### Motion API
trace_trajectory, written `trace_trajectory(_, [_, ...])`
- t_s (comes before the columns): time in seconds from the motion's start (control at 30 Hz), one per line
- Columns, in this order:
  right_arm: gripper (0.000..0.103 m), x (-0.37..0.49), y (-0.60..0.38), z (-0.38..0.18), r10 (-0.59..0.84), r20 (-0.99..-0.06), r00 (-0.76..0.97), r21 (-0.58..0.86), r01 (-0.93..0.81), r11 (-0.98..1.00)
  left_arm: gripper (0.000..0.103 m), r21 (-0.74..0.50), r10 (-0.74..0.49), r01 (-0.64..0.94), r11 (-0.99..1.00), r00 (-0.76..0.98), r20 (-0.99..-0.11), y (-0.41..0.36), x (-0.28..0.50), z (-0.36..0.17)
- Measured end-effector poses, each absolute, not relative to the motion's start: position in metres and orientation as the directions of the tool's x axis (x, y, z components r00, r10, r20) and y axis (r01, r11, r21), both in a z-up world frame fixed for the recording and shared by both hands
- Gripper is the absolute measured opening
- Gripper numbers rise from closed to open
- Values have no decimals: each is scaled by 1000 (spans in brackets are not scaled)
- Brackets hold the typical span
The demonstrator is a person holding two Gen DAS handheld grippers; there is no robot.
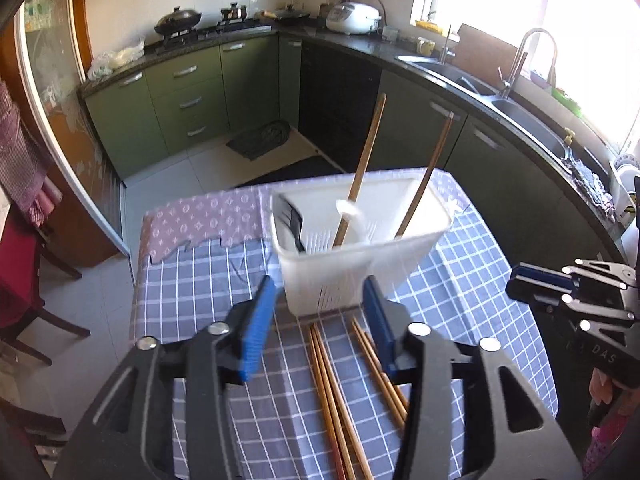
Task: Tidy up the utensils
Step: 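Grasp another wooden chopstick with the left gripper while the right gripper grasps one too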
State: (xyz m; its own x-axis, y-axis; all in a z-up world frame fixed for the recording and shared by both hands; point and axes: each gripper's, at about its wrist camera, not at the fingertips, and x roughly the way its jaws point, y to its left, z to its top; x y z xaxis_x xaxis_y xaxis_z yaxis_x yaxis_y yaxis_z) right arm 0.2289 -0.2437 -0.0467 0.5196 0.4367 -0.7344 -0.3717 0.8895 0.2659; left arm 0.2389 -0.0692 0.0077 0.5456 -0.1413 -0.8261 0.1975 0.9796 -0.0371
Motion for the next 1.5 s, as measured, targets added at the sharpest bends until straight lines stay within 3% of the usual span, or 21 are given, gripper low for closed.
trace_trajectory(0.27, [16, 230, -234, -88, 418, -796, 438, 261, -375, 890, 48, -80, -122, 156, 985, 281, -952, -70, 229, -93])
trace_trajectory(0.4, [16, 230, -231, -101, 416, -815, 404, 262, -383, 886, 33, -67, -99, 143, 987, 229, -968, -73, 229, -118])
trace_trajectory(0.8, [16, 236, -227, -122, 398, -842, 364, 260, -374, 890, 17, -46, -71, 131, 990, 192, -979, -66, 237, -135])
trace_trajectory(1.5, [16, 241, -204, -142, 337, -892, 301, 204, -397, 895, 9, -42, -63, 138, 990, 150, -987, -77, 247, -153])
